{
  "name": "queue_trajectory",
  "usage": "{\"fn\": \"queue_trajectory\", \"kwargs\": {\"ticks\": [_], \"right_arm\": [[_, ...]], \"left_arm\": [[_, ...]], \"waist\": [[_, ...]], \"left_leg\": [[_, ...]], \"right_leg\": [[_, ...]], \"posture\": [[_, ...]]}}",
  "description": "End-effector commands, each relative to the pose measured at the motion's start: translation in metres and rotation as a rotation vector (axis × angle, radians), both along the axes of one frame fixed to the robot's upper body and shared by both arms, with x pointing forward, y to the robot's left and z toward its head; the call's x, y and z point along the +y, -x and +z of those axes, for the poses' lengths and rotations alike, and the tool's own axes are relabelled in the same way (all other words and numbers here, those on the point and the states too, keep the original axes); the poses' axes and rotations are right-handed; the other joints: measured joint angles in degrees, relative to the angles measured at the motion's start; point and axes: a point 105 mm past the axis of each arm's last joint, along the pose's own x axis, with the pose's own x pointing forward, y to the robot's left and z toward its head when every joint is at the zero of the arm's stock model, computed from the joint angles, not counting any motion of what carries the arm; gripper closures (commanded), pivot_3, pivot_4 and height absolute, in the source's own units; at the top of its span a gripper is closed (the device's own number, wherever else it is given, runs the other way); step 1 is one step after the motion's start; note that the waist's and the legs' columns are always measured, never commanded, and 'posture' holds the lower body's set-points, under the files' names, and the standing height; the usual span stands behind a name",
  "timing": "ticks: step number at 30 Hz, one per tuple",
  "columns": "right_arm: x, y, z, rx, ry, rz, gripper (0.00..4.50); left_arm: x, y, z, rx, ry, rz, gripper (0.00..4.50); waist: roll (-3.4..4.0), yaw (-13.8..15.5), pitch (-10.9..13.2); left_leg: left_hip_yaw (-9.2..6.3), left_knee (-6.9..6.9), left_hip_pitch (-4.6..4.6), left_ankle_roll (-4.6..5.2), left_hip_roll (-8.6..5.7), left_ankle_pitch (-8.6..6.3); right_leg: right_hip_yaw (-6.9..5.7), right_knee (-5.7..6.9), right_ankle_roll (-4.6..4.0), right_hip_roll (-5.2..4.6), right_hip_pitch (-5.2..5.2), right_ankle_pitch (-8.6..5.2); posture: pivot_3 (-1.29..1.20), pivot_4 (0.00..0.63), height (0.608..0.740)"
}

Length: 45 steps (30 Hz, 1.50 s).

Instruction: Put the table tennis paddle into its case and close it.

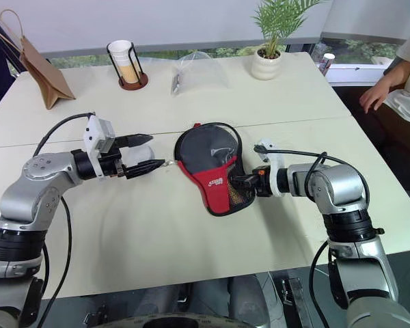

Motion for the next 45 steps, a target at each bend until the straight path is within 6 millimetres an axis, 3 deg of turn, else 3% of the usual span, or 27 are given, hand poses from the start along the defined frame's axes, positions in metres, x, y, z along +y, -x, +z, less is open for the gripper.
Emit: {"fn": "queue_trajectory", "kwargs": {"ticks": [1, 6, 13, 17, 22, 34, 37, 43, 44, 45], "right_arm": [[0.008, 0.04, -0.032, 0.207, 0.012, 0.038, 4.45], [0.013, 0.072, -0.038, 0.264, -0.012, 0.048, 4.45], [0.015, 0.088, -0.04, 0.263, -0.04, 0.031, 4.45], [0.01, 0.069, -0.033, 0.213, -0.02, -0.032, 4.45], [0.007, 0.04, -0.01, 0.118, -0.014, -0.064, 4.45], [-0.003, 0.012, 0.007, 0.024, 0.05, -0.055, 4.45], [-0.005, 0.013, 0.01, -0.006, 0.061, -0.027, 3.44], [-0.021, 0.005, 0.026, -0.093, 0.16, -0.039, 0.38], [-0.024, 0.006, 0.029, -0.108, 0.171, -0.032, 0.01], [-0.025, 0.007, 0.031, -0.116, 0.178, -0.023, 0.01]], "left_arm": [[-0.004, 0.004, 0.009, -0.045, -0.001, -0.024, 0.49], [-0.005, 0.005, 0.006, -0.036, -0.01, -0.038, 0.49], [-0.007, 0.006, 0.004, -0.027, -0.023, -0.056, 0.49], [-0.008, 0.004, 0.005, -0.028, -0.025, -0.062, 0.49], [-0.01, 0.004, 0.004, -0.031, -0.027, -0.07, 0.49], [-0.012, 0.005, 0.003, -0.036, -0.019, -0.061, 0.49], [-0.012, 0.005, 0.003, -0.036, -0.016, -0.057, 0.49], [-0.013, 0.006, 0.001, -0.033, -0.01, -0.056, 0.49], [-0.013, 0.006, 0.001, -0.033, -0.009, -0.056, 0.49], [-0.013, 0.006, 0.001, -0.032, -0.008, -0.057, 0.49]], "waist": [[-0.03, 0.0, 0.0], [-0.19, 0.0, -0.3], [-0.28, -0.1, -0.4], [-0.28, -0.1, -0.4], [-0.23, -0.2, -0.4], [-0.22, -0.1, -0.4], [-0.21, 0.0, -0.3], [-0.18, -0.1, -0.3], [-0.17, 0.0, -0.3], [-0.16, 0.0, -0.3]], "left_leg": [[0.0, 0.0, 0.0, 0.01, 0.0, -0.01], [-0.01, -0.05, 0.0, 0.07, 0.01, -0.06], [-0.04, -0.08, 0.04, 0.1, 0.03, -0.08], [-0.04, -0.08, 0.04, 0.1, 0.02, -0.08], [-0.02, -0.08, 0.04, 0.1, 0.03, -0.07], [0.0, -0.07, -0.04, 0.11, 0.0, -0.07], [0.01, -0.07, -0.04, 0.11, -0.01, -0.07], [0.02, -0.07, -0.05, 0.11, 0.0, -0.07], [0.02, -0.07, -0.05, 0.11, 0.0, -0.07], [0.02, -0.06, -0.06, 0.11, 0.0, -0.07]], "right_leg": [[0.0, 0.0, 0.0, 0.0, 0.0, 0.0], [-0.01, -0.05, 0.02, 0.0, 0.01, -0.03], [-0.03, -0.36, -0.07, 0.01, 0.18, -0.09], [-0.03, -0.43, -0.15, 0.01, 0.21, -0.13], [-0.03, -0.44, -0.17, 0.01, 0.18, -0.13], [-0.03, -0.46, -0.15, -0.02, 0.13, -0.12], [-0.03, -0.46, -0.14, -0.02, 0.14, -0.12], [-0.03, -0.47, -0.14, -0.03, 0.12, -0.12], [-0.03, -0.47, -0.14, -0.03, 0.12, -0.12], [-0.03, -0.47, -0.15, -0.04, 0.12, -0.13]], "posture": [[0.0, 0.15, 0.74], [0.0, 0.15, 0.74], [0.0, 0.15, 0.74], [0.0, 0.15, 0.74], [0.0, 0.15, 0.74], [0.0, 0.15, 0.74], [0.0, 0.15, 0.74], [0.0, 0.15, 0.74], [0.0, 0.15, 0.74], [0.0, 0.15, 0.74]]}}
